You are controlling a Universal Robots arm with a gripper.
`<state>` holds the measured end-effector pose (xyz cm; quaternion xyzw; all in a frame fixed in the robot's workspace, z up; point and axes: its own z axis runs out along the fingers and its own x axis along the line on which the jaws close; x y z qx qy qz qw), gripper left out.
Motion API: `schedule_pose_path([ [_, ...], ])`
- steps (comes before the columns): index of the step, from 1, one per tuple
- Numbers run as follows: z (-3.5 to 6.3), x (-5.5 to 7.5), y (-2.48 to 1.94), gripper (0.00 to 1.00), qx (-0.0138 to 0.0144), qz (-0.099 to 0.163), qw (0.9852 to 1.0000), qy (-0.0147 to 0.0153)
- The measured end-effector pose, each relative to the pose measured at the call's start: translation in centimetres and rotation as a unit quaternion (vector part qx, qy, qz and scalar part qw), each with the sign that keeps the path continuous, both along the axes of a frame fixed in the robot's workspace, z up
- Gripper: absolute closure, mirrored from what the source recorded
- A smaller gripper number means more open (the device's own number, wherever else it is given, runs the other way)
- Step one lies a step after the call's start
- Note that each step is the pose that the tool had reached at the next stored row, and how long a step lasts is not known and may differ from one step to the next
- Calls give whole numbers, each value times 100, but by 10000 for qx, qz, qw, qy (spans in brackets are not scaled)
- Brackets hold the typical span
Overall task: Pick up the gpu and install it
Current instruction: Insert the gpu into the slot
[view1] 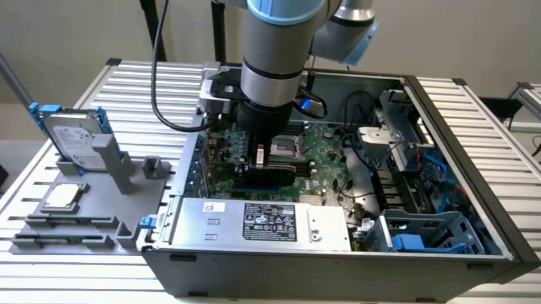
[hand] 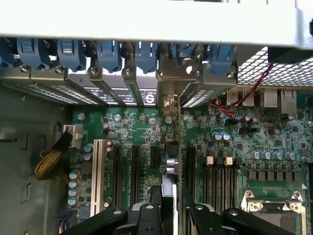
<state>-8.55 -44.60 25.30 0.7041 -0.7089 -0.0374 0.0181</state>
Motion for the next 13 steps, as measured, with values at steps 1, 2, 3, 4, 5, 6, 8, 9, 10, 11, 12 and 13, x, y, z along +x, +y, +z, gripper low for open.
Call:
schedule_pose_path([
  [1,-1,0,0,73,-1,0,10000,3],
  [2,-2,0,0,73,1,0,10000,6],
  [3,-3,1,0,73,1,1,10000,10],
  [4,-3,0,0,73,1,1,10000,11],
  [5,-3,0,1,73,1,1,10000,13],
  [6,-3,1,2,73,1,3,10000,13],
  [8,-3,0,10,73,1,6,10000,14],
  [9,-2,0,17,73,1,8,10000,16],
  [10,-2,0,26,73,0,11,10000,16],
  [11,-1,0,34,73,-1,13,10000,17],
  [12,-2,0,41,73,1,15,10000,17],
  [13,-2,0,44,73,1,16,10000,17],
])
